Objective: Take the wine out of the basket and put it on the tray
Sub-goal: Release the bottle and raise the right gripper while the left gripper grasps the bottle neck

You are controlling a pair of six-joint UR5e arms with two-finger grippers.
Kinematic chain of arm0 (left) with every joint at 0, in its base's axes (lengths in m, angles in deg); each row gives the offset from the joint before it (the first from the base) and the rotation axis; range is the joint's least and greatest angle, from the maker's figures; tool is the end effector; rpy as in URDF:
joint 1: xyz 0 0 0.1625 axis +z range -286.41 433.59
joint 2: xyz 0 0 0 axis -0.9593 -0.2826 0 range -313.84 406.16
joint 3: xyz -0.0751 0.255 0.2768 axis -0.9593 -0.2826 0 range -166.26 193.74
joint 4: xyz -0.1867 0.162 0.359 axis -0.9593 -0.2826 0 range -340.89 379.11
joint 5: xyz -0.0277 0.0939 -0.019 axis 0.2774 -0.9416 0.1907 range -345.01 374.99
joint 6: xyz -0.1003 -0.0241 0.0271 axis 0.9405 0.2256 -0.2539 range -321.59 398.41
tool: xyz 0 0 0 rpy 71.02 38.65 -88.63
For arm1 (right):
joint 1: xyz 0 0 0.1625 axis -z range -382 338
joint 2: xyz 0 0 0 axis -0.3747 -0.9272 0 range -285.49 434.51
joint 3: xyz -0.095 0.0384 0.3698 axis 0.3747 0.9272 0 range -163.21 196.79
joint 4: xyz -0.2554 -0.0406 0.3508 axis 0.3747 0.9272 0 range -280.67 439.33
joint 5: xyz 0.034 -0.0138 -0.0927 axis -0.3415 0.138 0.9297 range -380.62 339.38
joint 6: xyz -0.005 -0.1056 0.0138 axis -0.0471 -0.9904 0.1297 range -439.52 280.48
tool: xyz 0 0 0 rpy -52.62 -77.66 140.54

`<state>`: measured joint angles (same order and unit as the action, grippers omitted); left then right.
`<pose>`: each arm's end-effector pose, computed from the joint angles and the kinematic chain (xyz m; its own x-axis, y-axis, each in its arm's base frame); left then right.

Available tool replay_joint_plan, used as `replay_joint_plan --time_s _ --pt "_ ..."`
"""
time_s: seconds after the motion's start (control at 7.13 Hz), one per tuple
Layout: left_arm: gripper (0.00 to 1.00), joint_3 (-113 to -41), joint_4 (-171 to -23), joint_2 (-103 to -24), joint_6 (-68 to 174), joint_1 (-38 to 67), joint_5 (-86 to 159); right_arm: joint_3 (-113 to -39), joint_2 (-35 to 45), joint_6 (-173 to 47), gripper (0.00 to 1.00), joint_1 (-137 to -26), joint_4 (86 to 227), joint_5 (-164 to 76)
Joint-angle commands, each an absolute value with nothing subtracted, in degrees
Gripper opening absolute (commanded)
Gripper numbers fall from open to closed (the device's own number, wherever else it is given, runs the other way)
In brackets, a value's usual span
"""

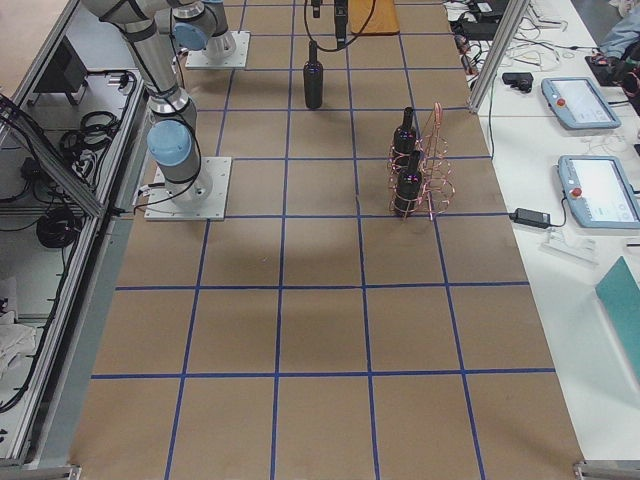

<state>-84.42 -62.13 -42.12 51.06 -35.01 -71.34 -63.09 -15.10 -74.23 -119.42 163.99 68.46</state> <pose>-0.2938 -0.4337 0.3973 -0.9919 0.1055 0.0713 0.1039 0.9943 -0.0255 0.2010 -0.4974 0.5177 -0.9990 -0.0386 -0.0229 -0.0368 0.9965 -0.0747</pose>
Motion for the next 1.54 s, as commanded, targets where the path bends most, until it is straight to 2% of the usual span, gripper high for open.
replay_joint_plan --time_s 0.0,0.28,0.84,1.12,1.26,1.4 --pt "0.98 -85.75 -58.25 -44.62 53.25 -38.12 -71.23 -63.36 -14.88 -76.0 1.0 -119.39 166.93 68.5" --pt "0.94 -86.45 -57.01 -47.35 53.61 -39.87 -71.4 -64.59 -15.05 -76.0 1.0 -119.3 168.36 68.77" --pt "0.64 -86.54 -54.72 -49.38 52.82 -40.49 -71.93 -65.12 -14.96 -76.09 1.0 -118.77 168.1 69.2" --pt "0.64 -86.63 -55.33 -49.2 52.38 -40.49 -72.02 -65.12 -14.79 -76.26 1.0 -118.77 168.28 68.94" --pt "0.45 -86.89 -55.25 -49.12 52.29 -40.41 -72.02 -65.12 -14.96 -76.09 1.0 -118.77 167.93 69.37" --pt "0.0 -86.9 -56.29 -49.11 52.12 -40.06 -71.93 -65.12 -14.96 -76.09 1.0 -118.77 168.01 69.38"
